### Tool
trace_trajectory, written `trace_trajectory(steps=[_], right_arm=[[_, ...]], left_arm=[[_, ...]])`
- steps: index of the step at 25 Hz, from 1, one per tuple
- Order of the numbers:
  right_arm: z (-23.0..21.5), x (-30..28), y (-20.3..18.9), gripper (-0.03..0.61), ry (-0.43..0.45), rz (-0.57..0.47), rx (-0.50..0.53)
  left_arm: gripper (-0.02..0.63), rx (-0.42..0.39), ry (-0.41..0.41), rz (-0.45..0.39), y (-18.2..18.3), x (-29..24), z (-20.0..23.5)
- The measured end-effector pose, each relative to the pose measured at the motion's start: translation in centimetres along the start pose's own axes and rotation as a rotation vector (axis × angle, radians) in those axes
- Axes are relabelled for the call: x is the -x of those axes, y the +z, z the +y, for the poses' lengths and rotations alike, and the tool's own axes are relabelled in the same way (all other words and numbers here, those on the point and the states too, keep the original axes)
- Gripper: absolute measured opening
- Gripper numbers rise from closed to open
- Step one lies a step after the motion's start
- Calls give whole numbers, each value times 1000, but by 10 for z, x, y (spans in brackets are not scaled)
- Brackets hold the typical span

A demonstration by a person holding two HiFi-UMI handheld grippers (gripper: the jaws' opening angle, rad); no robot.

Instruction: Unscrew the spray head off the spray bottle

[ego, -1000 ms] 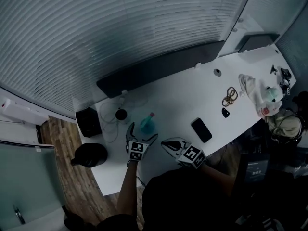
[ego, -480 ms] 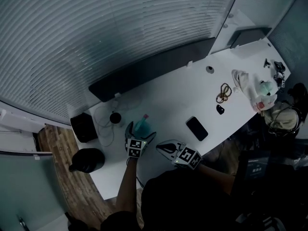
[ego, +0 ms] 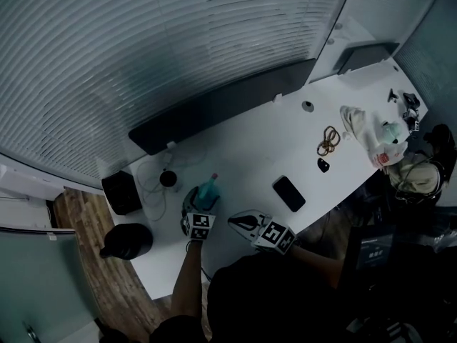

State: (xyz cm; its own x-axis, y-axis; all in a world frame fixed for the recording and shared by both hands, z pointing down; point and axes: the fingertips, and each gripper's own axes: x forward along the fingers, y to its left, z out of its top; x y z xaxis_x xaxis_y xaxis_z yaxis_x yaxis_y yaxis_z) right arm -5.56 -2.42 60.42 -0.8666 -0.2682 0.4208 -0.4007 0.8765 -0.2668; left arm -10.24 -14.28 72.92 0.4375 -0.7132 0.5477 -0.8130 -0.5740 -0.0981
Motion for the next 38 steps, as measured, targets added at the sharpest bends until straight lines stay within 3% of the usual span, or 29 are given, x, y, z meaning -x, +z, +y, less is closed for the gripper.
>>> trace_trajectory(steps=[3,10,16,27,34,38], right_arm=[[-1,2,1,0,3,1,-6],[-3,1,2,0,-4,-9,2],[-7,4,1,0,-12,-7,-2],[-9,0,8,0,-29,-28,19],[-4,3,16,0,-26,-27,39],[-6,5,14,0,-25,-40,55]], left_arm=[[364,-21,-6,10,0,1,-3],[362,61,-7,4,-4,6,-3],[362,79,8,24,-1,23,-2],[364,101,-36,-59,11,77,-25],[364,91,-23,-45,4,113,-35],[364,141,11,-39,-6,127,-41]])
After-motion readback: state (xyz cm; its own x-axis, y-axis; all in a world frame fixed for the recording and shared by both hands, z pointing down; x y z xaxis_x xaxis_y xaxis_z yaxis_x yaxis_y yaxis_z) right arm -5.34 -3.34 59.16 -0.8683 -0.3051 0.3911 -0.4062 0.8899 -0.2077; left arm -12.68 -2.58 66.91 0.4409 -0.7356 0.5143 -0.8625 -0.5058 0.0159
